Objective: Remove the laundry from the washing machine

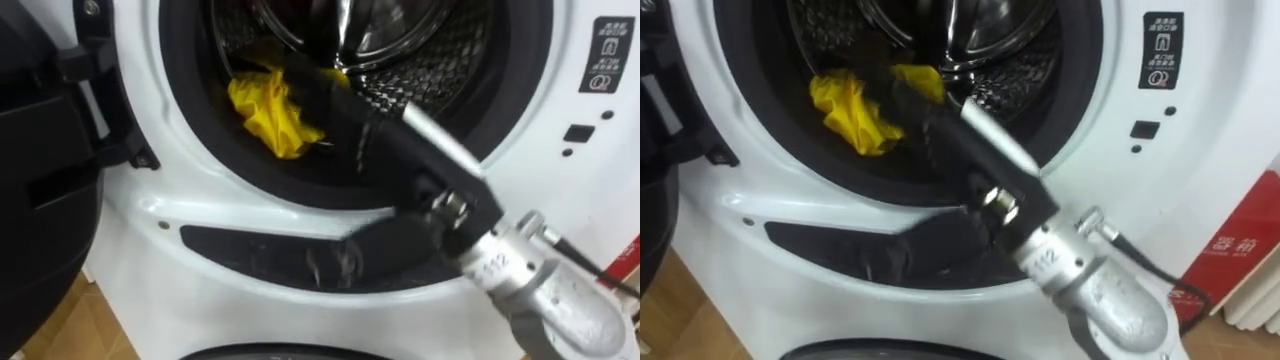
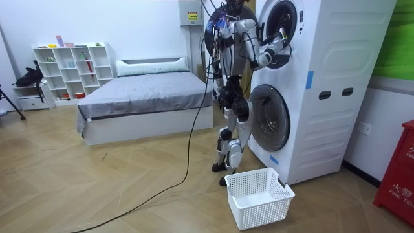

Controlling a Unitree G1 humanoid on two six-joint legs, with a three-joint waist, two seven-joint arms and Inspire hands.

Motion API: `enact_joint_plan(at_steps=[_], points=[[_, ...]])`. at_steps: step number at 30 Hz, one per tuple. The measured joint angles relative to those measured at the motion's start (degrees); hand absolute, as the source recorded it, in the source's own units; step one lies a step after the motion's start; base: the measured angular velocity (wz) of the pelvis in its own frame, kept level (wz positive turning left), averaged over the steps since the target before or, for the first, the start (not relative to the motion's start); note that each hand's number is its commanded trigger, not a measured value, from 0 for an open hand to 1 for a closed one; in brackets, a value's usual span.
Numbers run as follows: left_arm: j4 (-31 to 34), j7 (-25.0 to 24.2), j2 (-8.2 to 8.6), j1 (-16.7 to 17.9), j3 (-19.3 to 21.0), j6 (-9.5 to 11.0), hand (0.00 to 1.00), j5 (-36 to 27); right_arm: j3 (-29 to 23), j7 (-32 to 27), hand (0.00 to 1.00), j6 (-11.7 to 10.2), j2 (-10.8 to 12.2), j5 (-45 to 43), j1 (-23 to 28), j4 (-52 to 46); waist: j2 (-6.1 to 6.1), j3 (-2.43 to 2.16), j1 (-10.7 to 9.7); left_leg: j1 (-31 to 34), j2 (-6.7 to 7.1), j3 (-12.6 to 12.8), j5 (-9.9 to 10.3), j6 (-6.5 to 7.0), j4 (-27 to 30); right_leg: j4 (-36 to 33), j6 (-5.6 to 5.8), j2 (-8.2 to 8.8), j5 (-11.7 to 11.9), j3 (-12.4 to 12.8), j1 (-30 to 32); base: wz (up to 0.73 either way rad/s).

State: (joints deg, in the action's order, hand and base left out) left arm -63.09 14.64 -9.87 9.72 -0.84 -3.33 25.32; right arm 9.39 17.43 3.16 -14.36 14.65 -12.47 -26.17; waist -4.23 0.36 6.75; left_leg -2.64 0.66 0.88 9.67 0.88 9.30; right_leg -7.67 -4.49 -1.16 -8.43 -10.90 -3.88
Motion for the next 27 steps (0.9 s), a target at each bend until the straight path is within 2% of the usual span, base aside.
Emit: enact_joint_plan(at_steps=[5, 7, 8, 9, 11, 19, 23, 24, 26, 27], points=[[0.03, 1.09, 0.0, -0.16, 0.53, -0.48, 0.0, 0.22, 0.22, -4.99, 0.0, 0.0, -0.04, -1.32, -3.95, 0.42, -0.48, -0.29, 0.21, -0.2, 0.02, 0.02, 0.0, 0.01, 0.01, -0.01, 0.13, 0.1, -0.07, -0.25, -0.03, 0.0], [-0.06, 1.48, 0.0, -0.17, 0.71, -0.95, 0.0, 0.21, 0.68, -6.77, 0.0, 0.0, -0.04, -1.82, -4.28, 0.49, -0.49, -0.19, 0.91, -0.57, -0.04, -0.05, 0.0, 0.01, 0.01, -0.03, 0.16, 0.08, -0.09, -0.26, -0.45, 0.0], [-0.06, 1.55, 0.0, -0.11, 0.71, -1.13, 0.0, 0.2, 0.69, -6.9, 0.0, 0.0, -0.04, -2.03, -4.29, 0.49, -0.52, -0.02, 1.04, -0.72, -0.04, -0.04, 0.0, 0.01, 0.0, -0.04, 0.19, 0.07, -0.11, -0.27, -0.66, 0.0], [-0.06, 1.62, 0.0, -0.24, 0.71, -1.44, 0.0, 0.13, 0.7, -7.1, 0.0, 0.03, 0.04, -2.58, -4.38, 0.54, -0.48, 0.38, 1.28, -0.93, -0.03, -0.01, 0.05, 0.04, -0.04, -0.02, 0.26, 0.06, -0.24, -0.26, -1.05, 0.05], [-0.04, 1.63, 0.04, -0.25, 0.61, -1.7, 0.0, 0.12, 0.71, -7.7, 0.0, 0.05, 0.36, -2.92, -4.9, 0.82, -0.62, 0.38, 1.38, -0.91, 0.0, -0.06, 0.23, 0.03, -0.04, -0.11, 0.05, 0.07, -0.72, -0.29, -1.06, 0.06], [0.21, 0.72, 0.14, -0.22, 0.81, -2.87, 0.0, 0.73, 0.72, -12.08, 0.0, 0.39, 2.52, -7.41, -12.3, 3.36, -1.42, -0.16, 2.27, -0.98, 0.1, -0.52, 0.23, 0.03, 0.13, -0.09, 0.06, 0.13, -0.74, -0.63, -1.45, 0.04], [0.29, 0.11, 0.26, -0.68, 0.77, -3.86, 0.0, 1.41, 1.03, -14.19, 0.0, 0.39, 2.35, -11.57, -12.47, 3.93, -1.56, -0.24, 2.95, -1.08, 0.12, -1.12, 0.23, 0.03, 0.16, -0.08, 0.11, 0.16, -0.78, -0.82, -1.53, 0.02], [0.28, 0.11, 0.31, -0.73, 0.76, -4.33, 0.0, 1.41, 1.63, -14.78, 0.0, 0.4, 2.28, -12.8, -12.97, 5.2, -1.39, -0.12, 3.11, -1.11, 0.15, -1.13, 0.23, 0.03, 0.18, -0.08, 0.11, 0.15, -0.79, -0.83, -1.61, 0.0], [0.3, 0.08, 0.58, -0.9, 0.76, -5.0, 0.0, 1.51, 2.94, -14.91, 0.0, 0.85, 2.01, -14.3, -14.8, 8.5, -1.4, -0.13, 3.18, -1.08, 0.13, -1.04, 0.23, 0.03, 0.23, -0.1, 0.04, 0.13, -0.84, -0.84, -1.61, 0.0], [0.33, -0.02, 0.77, -1.01, 0.74, -5.27, 0.0, 1.56, 3.56, -14.78, 0.0, 1.85, 1.98, -15.06, -15.81, 10.22, -1.46, -0.14, 3.32, -1.03, 0.12, -0.97, 0.23, 0.03, 0.23, -0.1, 0.03, 0.12, -0.89, -0.91, -1.6, 0.07]])
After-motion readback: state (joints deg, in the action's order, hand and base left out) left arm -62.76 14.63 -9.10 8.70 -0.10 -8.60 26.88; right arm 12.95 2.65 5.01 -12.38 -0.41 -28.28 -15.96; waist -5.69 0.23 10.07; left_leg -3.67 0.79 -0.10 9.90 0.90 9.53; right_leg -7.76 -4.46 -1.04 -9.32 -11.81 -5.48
